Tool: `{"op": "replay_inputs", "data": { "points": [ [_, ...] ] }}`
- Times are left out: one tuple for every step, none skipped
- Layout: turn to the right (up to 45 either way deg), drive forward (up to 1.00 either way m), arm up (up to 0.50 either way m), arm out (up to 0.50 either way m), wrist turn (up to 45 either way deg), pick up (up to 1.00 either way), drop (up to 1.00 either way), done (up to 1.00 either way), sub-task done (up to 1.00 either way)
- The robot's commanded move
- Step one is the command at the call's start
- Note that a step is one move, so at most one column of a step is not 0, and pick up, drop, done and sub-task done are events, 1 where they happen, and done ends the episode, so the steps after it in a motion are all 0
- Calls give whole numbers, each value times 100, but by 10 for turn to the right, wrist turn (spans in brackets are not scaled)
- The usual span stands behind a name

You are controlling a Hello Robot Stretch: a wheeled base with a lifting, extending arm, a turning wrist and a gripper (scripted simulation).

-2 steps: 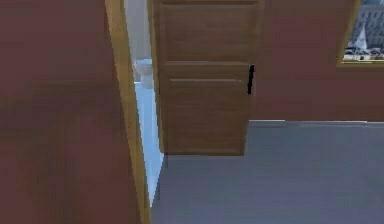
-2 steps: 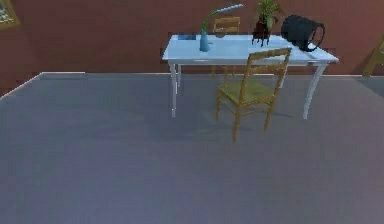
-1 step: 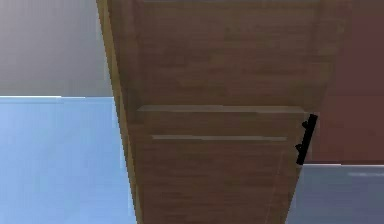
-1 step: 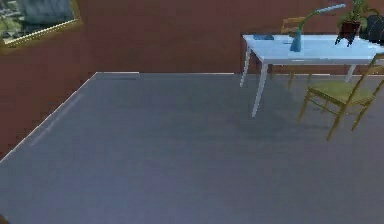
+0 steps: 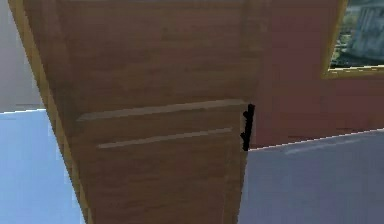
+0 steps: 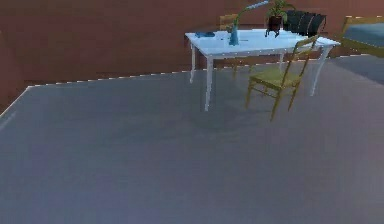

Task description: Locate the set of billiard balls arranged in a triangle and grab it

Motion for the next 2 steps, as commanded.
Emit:
{"op": "replay_inputs", "data": {
  "points": [
    [0, 20, 0, 0, 0, 0, 0, 0, 0],
    [-450, 0, 0, 0, 0, 0, 0, 0, 0]
  ]
}}
